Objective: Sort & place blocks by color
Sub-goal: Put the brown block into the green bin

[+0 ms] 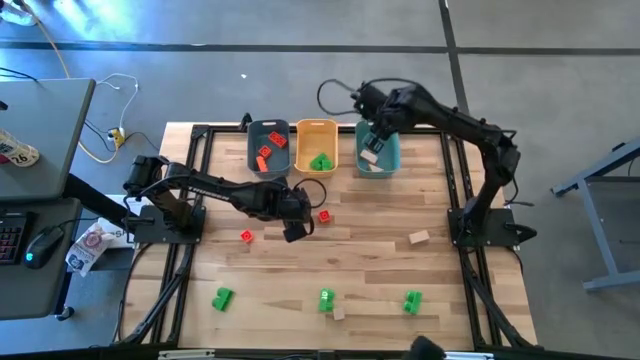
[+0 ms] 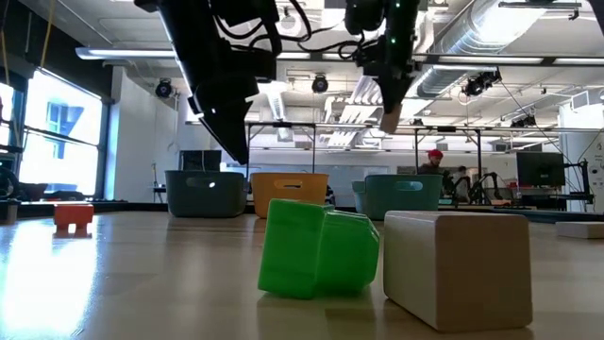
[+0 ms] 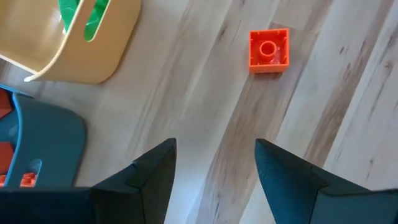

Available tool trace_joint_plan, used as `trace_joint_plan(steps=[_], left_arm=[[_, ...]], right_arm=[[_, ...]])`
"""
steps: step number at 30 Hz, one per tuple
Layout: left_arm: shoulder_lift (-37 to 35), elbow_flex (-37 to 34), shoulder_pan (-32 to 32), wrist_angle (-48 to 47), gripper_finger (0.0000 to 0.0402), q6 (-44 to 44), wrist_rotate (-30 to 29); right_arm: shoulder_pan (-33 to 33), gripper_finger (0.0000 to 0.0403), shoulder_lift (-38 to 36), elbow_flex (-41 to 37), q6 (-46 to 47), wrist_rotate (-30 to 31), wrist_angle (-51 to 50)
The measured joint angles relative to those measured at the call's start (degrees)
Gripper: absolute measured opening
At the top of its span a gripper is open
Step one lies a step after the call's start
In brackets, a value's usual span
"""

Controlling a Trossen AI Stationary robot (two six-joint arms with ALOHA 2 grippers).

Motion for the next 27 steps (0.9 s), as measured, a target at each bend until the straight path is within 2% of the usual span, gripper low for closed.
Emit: trace_joint_plan(steps=[4, 10, 27], left_arm=[[0.0, 0.0, -0.24, 0.0, 0.0202, 0.02, 0.02], [0.0, 0.0, -0.26, -0.52, 0.0202, 0.02, 0.07], [0.0, 0.0, -0.26, -1.25, 0.0202, 0.04, 0.04]], right_arm=[[-4.41, 0.0105, 1.21, 0.0, -2.08, -6.97, 2.06], [-7.98, 0.0105, 5.73, 0.0, -3.88, -9.88, 1.88], [-11.53, 0.0105, 15.2, 0.0, -6.91, -20.21, 2.28]])
